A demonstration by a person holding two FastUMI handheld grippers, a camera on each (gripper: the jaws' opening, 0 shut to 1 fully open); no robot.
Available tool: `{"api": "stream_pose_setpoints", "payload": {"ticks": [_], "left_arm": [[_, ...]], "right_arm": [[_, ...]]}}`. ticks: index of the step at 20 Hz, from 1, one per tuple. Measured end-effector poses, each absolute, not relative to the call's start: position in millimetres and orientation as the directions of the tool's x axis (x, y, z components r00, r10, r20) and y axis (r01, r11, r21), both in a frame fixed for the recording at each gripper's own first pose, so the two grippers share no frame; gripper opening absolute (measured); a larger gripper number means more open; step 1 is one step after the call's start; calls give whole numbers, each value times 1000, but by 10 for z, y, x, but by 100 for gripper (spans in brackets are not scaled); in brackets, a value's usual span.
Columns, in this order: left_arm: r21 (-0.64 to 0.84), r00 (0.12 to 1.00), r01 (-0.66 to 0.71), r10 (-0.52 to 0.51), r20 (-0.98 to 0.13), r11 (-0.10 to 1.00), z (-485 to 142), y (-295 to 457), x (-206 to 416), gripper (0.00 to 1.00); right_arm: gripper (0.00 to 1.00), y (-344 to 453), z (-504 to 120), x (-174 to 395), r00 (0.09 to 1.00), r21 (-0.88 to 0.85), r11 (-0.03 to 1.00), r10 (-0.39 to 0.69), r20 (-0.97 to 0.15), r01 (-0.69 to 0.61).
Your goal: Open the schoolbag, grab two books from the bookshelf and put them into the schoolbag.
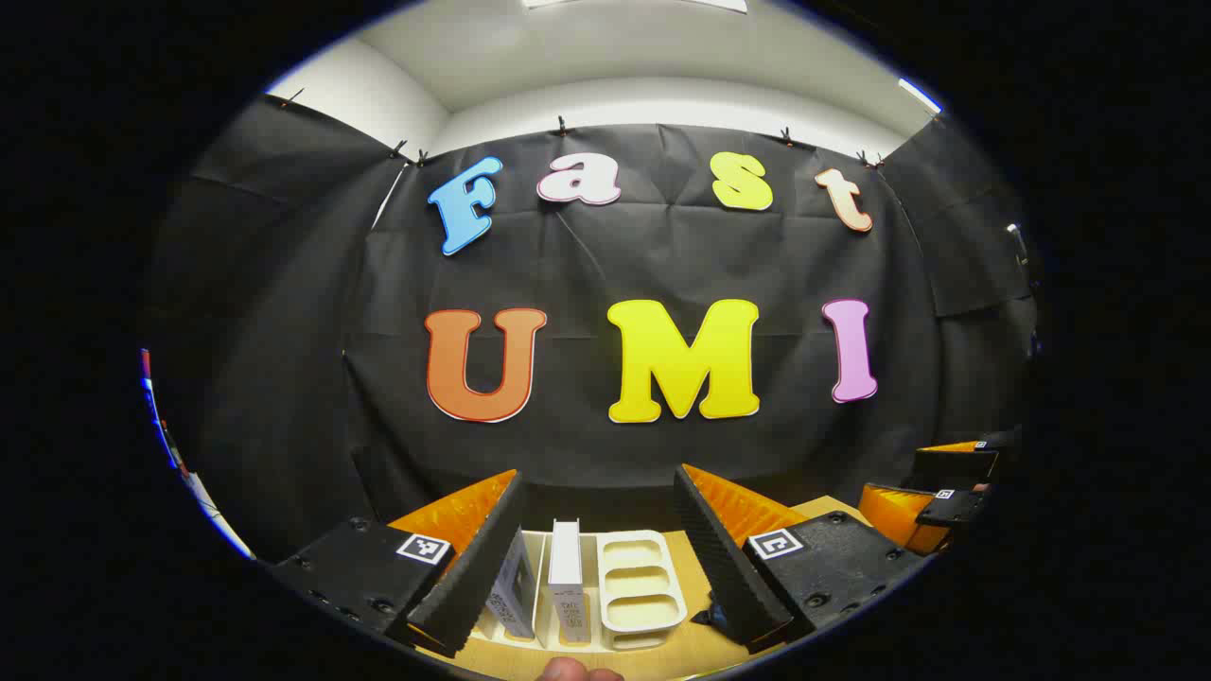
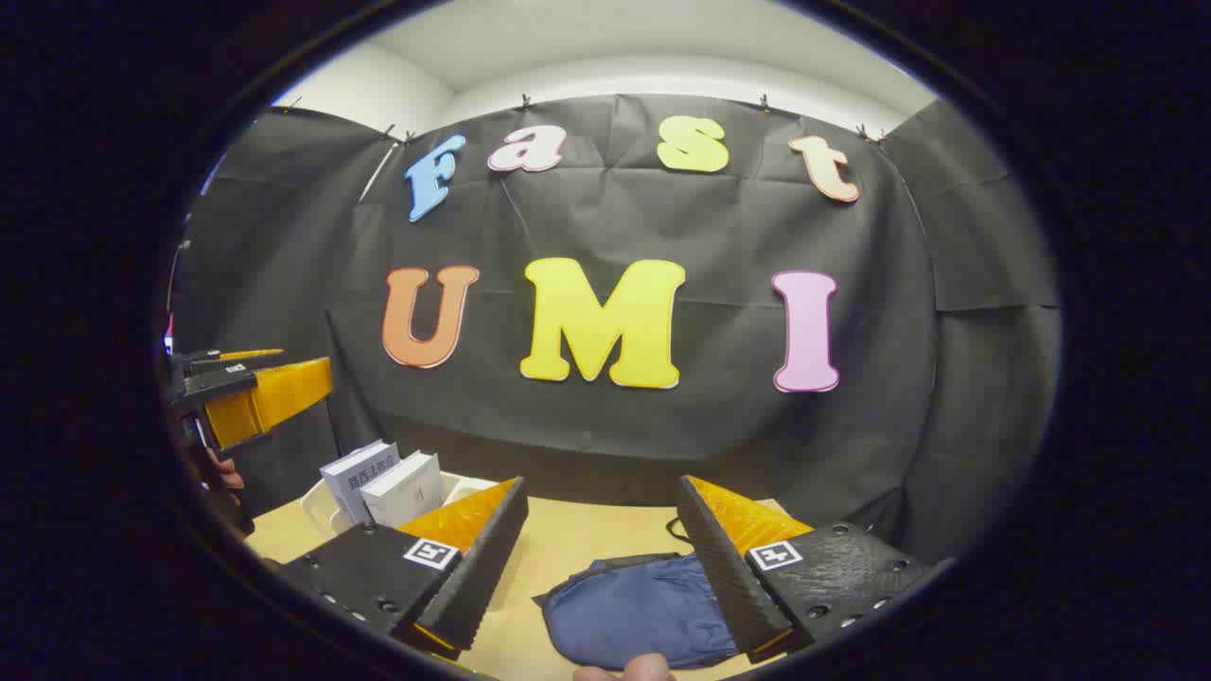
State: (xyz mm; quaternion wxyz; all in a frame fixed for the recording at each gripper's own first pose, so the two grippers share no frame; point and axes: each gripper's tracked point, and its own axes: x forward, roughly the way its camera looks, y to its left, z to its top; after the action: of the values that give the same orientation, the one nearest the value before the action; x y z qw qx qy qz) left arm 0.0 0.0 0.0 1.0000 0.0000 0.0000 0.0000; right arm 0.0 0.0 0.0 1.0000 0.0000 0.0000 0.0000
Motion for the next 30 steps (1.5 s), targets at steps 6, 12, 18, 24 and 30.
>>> {"api": "stream_pose_setpoints", "payload": {"ticks": [6, 12, 18, 24, 30], "left_arm": [[-4, 1000, -1, 1, -20, 1000, -68, 16, -25, 98], [-5, 1000, -6, 6, -29, 1000, -82, 30, -69, 98], [-5, 999, -10, 10, -39, 1000, -126, 48, -82, 98], [-13, 998, -40, 40, -48, 999, -190, 147, -90, 98], [-10, 996, -57, 56, -67, 998, -261, 231, -127, 98]], "right_arm": [[98, -58, -70, -82, 1000, -14, 1000, -19, -21, 19], [98, -47, -90, -112, 999, -27, 999, -21, -34, 20], [95, -41, -235, -63, 993, -69, 998, -14, -114, 6], [97, 64, -846, 103, 931, -171, 983, 7, -364, -75], [96, 298, -1767, 283, 720, -159, 969, 26, -694, -188]]}}
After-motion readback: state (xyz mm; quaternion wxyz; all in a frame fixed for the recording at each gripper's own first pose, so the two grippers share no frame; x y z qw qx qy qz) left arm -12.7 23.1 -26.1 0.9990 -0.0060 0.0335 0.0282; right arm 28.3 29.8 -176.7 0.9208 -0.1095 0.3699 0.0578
